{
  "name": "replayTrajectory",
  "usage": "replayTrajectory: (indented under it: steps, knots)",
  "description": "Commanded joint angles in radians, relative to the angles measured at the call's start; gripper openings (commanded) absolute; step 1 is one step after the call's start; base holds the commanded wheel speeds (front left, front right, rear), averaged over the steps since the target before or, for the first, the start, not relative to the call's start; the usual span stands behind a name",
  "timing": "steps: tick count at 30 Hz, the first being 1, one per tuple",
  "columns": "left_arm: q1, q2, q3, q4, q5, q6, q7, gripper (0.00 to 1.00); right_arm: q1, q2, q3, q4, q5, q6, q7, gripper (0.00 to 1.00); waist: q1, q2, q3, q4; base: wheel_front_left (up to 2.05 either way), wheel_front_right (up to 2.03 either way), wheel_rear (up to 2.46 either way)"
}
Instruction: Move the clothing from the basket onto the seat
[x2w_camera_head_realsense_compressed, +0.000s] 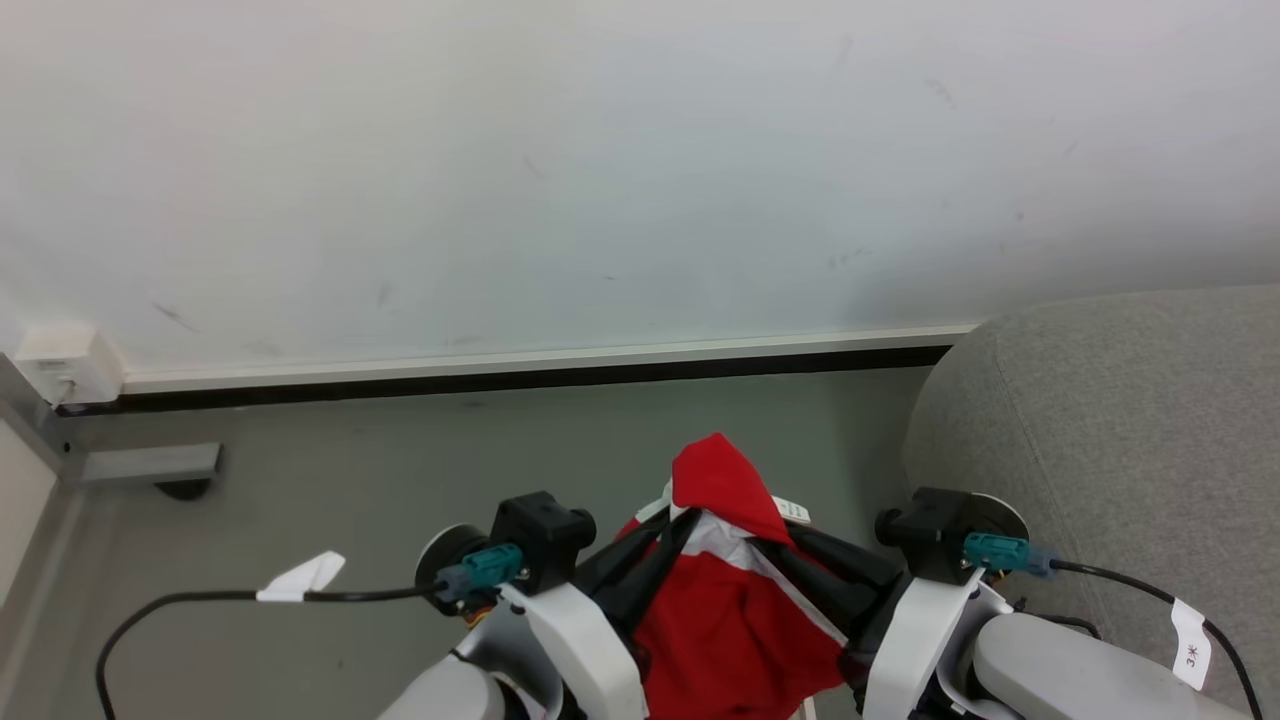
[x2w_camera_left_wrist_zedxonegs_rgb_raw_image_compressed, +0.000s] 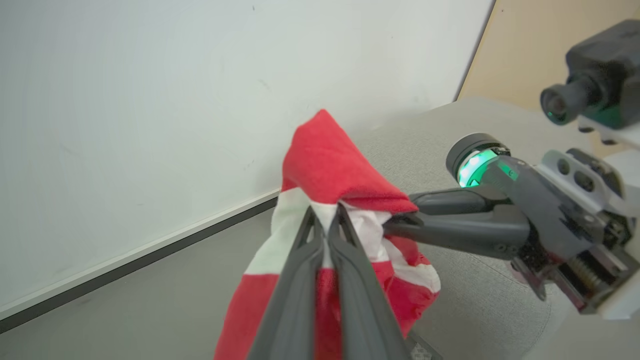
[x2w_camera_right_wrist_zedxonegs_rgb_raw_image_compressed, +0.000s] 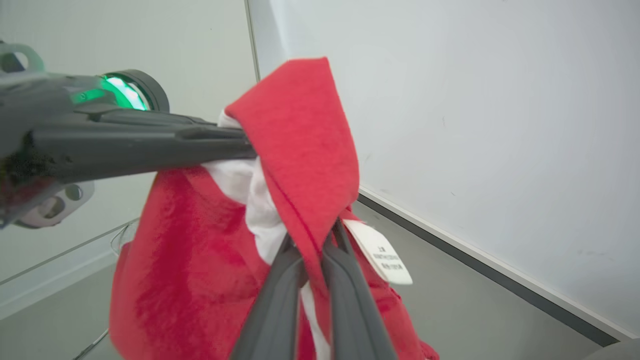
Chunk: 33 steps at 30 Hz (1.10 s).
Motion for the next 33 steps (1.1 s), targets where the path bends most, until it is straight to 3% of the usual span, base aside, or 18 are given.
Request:
replayTrajectory:
  steps: [1,2,3,11,23,33]
  knots:
    - [0.010,0.001,0.000,0.008,0.005,0.005,-0.010,0.55,-0.016,-0.011,-0.002,-0.001,0.012,-0.002,-0.009,0.00,-0.0001,-0.0001,0.001,0.004,0.00,0.00,0.00]
    - [0.011,0.000,0.001,0.013,0.005,0.007,-0.015,0.89,-0.020,-0.013,-0.002,-0.001,0.014,-0.002,-0.011,0.00,-0.0001,-0.0001,0.001,0.007,0.00,0.00,0.00]
    - [0.013,-0.003,0.003,0.016,0.004,0.010,-0.022,1.00,-0.024,-0.015,-0.002,-0.001,0.018,-0.002,-0.013,0.00,-0.0001,-0.0001,0.001,0.010,0.00,0.00,0.00]
    - [0.052,-0.012,0.005,0.033,0.012,0.041,-0.082,1.00,-0.050,-0.034,-0.002,0.013,0.038,-0.002,-0.020,0.00,-0.0001,-0.0001,-0.005,0.034,0.00,0.00,0.00]
    - [0.122,0.006,0.001,0.030,0.009,0.068,-0.131,1.00,-0.016,-0.052,-0.118,0.001,-0.008,-0.002,-0.019,0.00,-0.0001,-0.0001,-0.016,0.059,0.00,0.00,0.00]
    - [0.129,0.018,0.000,0.012,0.005,0.077,-0.138,1.00,-0.008,-0.089,-0.209,-0.032,-0.057,-0.002,-0.019,0.00,-0.0001,-0.0001,-0.016,-0.018,0.00,0.00,0.00]
